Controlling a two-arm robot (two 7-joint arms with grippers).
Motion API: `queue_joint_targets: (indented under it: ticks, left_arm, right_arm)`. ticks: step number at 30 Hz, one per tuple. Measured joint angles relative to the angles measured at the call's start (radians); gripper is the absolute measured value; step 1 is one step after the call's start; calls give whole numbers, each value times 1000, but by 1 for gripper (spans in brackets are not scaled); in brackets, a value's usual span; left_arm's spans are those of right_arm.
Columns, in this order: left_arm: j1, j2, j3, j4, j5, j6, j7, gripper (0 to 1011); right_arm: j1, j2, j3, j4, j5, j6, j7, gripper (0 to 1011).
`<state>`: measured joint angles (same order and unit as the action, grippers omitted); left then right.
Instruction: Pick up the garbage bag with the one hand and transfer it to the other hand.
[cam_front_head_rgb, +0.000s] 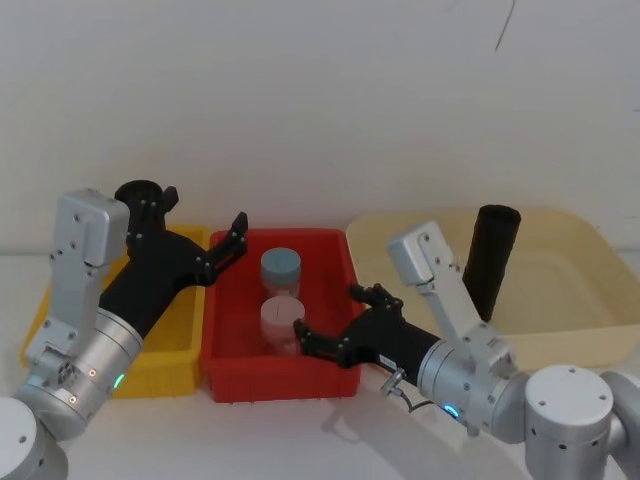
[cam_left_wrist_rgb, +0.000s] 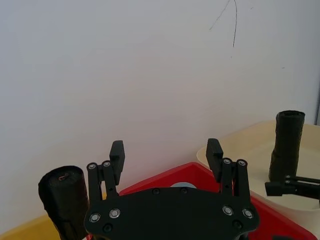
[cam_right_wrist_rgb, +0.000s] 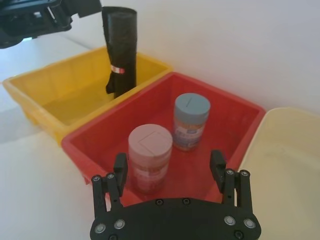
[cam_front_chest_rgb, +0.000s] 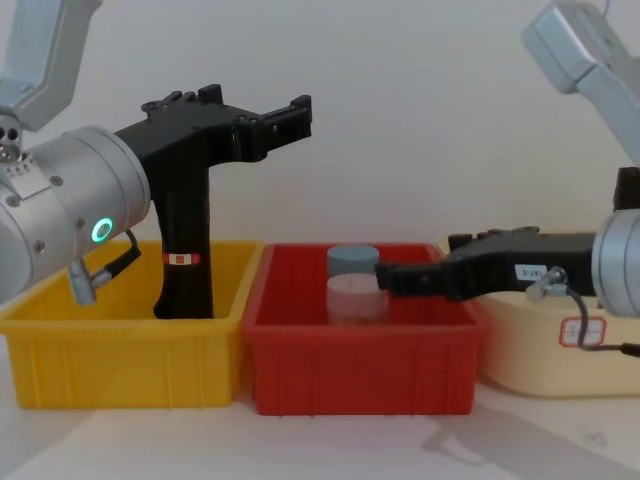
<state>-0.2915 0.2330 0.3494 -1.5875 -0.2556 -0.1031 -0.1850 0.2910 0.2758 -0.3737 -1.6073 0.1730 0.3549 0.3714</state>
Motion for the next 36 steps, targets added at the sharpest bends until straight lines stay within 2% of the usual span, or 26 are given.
queue_joint_targets:
  ticks: [7,17,27,36]
  left_arm:
    - [1,0,0,0,0,0,0,1000]
    - [1,0,0,0,0,0,0,1000]
    - [1,0,0,0,0,0,0,1000]
    - [0,0,0,0,0,0,0,1000]
  right_arm:
    - [26,-2,-17,17,16,48,21,1000]
    - [85,-31,-36,72,45,118,40,1000]
    - [131,-57,-49,132,54,129,39,1000]
    - [156,-72,-57,177,55,108,24,1000]
